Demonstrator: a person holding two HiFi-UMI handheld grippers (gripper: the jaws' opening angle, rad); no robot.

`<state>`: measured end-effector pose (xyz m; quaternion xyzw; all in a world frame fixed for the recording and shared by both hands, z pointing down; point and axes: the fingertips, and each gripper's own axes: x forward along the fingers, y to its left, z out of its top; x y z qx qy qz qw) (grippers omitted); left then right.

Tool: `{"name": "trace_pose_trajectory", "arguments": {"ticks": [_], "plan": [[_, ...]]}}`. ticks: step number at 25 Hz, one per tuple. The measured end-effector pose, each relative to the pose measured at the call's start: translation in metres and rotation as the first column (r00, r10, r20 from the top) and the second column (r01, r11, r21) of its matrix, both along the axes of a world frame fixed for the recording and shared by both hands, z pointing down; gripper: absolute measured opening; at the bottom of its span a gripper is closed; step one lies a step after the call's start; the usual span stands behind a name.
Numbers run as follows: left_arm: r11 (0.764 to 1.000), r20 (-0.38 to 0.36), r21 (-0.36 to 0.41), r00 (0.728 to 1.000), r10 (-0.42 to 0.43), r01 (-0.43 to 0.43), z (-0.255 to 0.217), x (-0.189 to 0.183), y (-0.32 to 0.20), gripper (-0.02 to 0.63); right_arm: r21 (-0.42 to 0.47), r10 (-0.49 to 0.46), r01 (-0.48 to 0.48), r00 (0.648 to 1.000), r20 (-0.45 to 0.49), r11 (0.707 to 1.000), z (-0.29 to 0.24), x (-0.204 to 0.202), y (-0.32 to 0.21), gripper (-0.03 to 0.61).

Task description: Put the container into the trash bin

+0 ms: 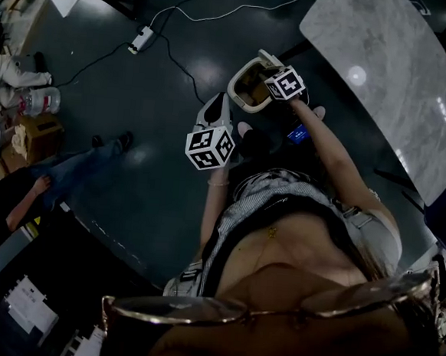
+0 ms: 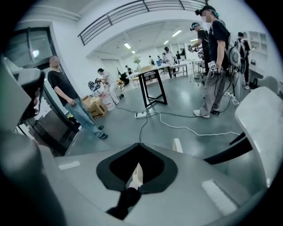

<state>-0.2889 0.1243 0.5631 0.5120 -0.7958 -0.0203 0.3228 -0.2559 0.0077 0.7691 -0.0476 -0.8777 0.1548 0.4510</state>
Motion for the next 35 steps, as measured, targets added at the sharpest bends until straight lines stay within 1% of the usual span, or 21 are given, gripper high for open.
{"name": "trace_pose_trajectory", "arguments": {"ticks": [4, 9, 15, 20, 22, 25, 27, 35], "plan": [[1.000, 0.017, 0.010, 1.000, 0.021, -0.021, -0.008, 0.004, -0.011, 0.000, 0.027, -0.003, 0.000, 0.991, 0.133, 1.000, -0.058, -0.006, -0.001, 0.026], [0.998, 0.033, 0.040, 0.999, 0.038, -0.039, -0.021, 0.010, -0.020, 0.000, 0.070, -0.008, -0.013, 0.956, 0.294, 0.997, -0.134, -0.006, 0.004, 0.026], [0.991, 0.078, 0.108, 0.994, 0.074, -0.082, -0.053, 0.021, -0.037, 0.000, 0.146, -0.036, -0.037, 0.883, 0.467, 0.989, -0.224, 0.005, 0.015, 0.026], [0.976, 0.163, 0.168, 0.981, 0.109, -0.136, -0.091, 0.032, -0.053, 0.000, 0.226, -0.064, -0.087, 0.808, 0.586, 0.970, -0.287, 0.016, 0.016, 0.025], [0.970, 0.188, 0.189, 0.975, 0.118, -0.154, -0.105, 0.037, -0.058, 0.000, 0.255, -0.075, -0.106, 0.788, 0.611, 0.961, -0.304, 0.023, 0.016, 0.025], [0.963, 0.214, 0.209, 0.969, 0.126, -0.171, -0.119, 0.044, -0.060, 0.000, 0.295, -0.096, -0.121, 0.772, 0.628, 0.948, -0.322, 0.033, 0.018, 0.025], [0.960, 0.225, 0.215, 0.966, 0.128, -0.177, -0.124, 0.046, -0.061, 0.000, 0.309, -0.103, -0.128, 0.768, 0.632, 0.942, -0.328, 0.035, 0.018, 0.025], [0.959, 0.232, 0.222, 0.965, 0.124, -0.177, -0.131, 0.048, -0.057, 0.000, 0.326, -0.121, -0.122, 0.762, 0.636, 0.938, -0.339, 0.037, 0.023, 0.025]]}}
